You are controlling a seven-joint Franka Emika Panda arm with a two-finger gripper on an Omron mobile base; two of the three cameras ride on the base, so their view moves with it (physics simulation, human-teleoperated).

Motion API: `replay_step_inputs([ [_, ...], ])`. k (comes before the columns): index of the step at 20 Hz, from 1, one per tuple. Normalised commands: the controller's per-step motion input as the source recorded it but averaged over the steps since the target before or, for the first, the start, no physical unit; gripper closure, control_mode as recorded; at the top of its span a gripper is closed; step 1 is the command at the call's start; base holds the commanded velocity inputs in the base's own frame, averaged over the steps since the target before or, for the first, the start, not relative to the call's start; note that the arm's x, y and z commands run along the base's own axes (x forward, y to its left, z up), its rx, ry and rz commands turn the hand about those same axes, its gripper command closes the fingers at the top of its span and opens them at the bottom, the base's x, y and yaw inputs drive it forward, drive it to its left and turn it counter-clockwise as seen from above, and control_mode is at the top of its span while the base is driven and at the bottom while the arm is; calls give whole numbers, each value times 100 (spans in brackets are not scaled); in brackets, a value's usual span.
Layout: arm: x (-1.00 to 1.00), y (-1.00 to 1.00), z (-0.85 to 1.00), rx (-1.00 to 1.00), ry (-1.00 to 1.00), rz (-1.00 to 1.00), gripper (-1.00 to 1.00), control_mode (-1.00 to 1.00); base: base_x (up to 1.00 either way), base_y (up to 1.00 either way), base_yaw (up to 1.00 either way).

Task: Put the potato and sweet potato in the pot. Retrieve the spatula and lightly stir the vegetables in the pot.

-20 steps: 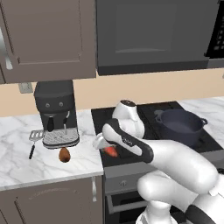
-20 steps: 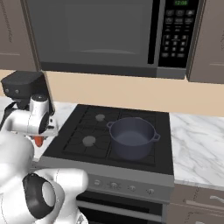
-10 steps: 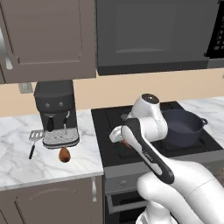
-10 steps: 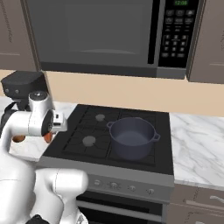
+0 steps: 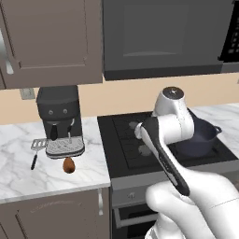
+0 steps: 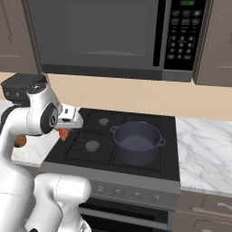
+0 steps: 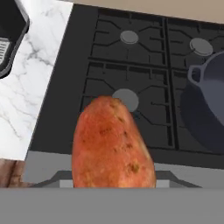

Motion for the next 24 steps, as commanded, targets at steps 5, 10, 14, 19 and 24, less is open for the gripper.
replay_step_inputs([
  [5,3,-100,22,-3,0,-26,100,-100,0,0,0],
  [10,19,-100,0,0,0,-22,100,-100,0,0,0],
  [14,41,-100,0,1,3,-17,100,-100,0,0,0],
  [19,43,-99,-15,8,0,-6,100,-100,0,0,0],
  [24,24,-33,-33,16,3,2,100,-100,0,0,0],
])
